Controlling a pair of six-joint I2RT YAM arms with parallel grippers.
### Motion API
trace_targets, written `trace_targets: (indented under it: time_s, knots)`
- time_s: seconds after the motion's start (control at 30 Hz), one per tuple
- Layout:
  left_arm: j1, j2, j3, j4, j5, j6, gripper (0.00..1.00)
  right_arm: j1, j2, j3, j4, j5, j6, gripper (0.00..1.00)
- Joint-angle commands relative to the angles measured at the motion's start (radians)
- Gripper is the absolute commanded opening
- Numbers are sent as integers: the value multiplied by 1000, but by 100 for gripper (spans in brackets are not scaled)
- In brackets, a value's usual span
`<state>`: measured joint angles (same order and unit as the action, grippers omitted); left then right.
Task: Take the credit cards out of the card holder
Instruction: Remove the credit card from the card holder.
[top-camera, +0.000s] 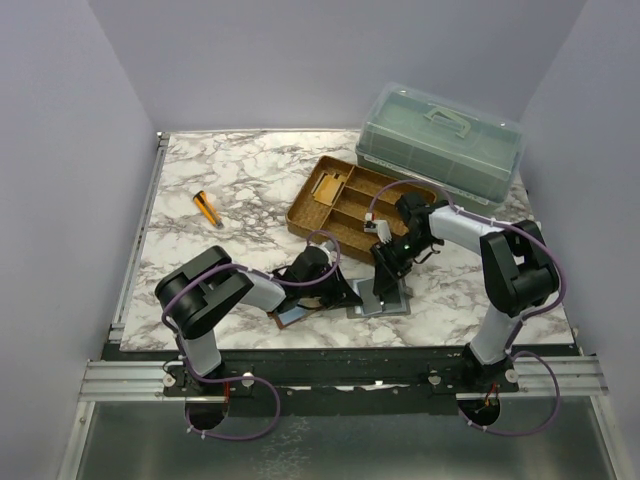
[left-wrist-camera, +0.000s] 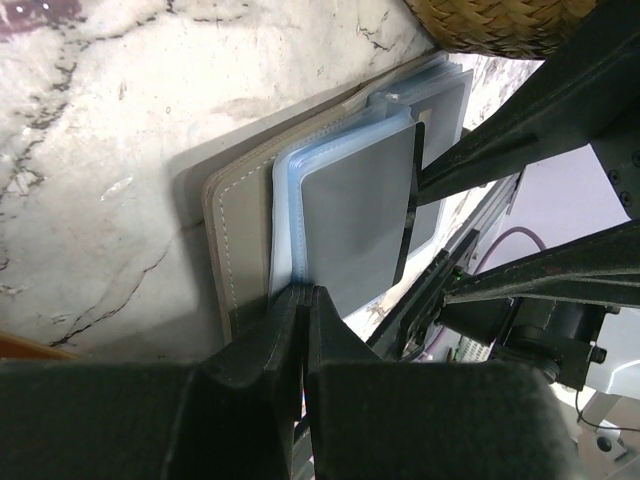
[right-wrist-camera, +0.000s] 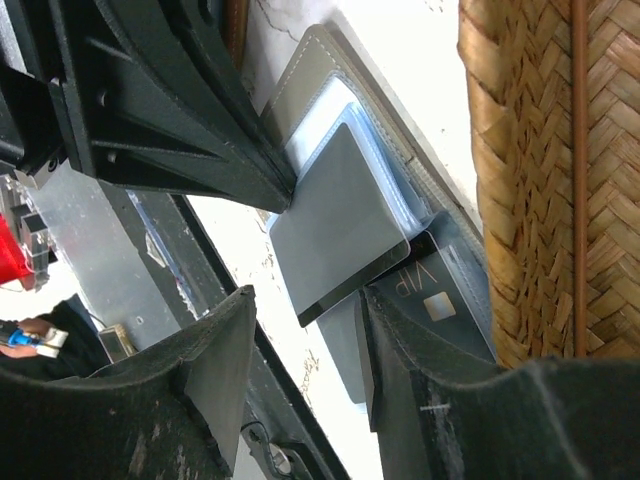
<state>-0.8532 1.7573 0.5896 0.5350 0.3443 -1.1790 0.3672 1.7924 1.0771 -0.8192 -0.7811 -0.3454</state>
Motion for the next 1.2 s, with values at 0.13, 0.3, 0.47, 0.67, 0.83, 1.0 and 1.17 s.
trace_targets:
  time_s: [0.13, 0.3, 0.47, 0.67, 0.83, 1.0, 1.17]
  knots:
    - [-20, 15, -72, -32, -97, 1, 6, -4, 4, -18, 123, 266, 204, 55]
    - [-20, 22, -89, 1, -90, -4, 6, 0, 22, -13, 125, 296, 280, 56]
    - [-20, 26, -109, 26, -90, -14, 6, 12, 10, -26, 124, 348, 335, 59]
    - [-20, 47, -96, 38, -81, -13, 5, 47, -34, -48, 143, 463, 415, 62]
    - [-20, 66, -93, 49, -71, -20, 5, 61, -26, -61, 161, 447, 458, 64]
    - [-20, 65, -96, 58, -70, -24, 5, 70, -15, -83, 175, 376, 474, 64]
    - [-20, 70, -96, 65, -67, -27, 4, 81, -16, -96, 179, 355, 485, 63]
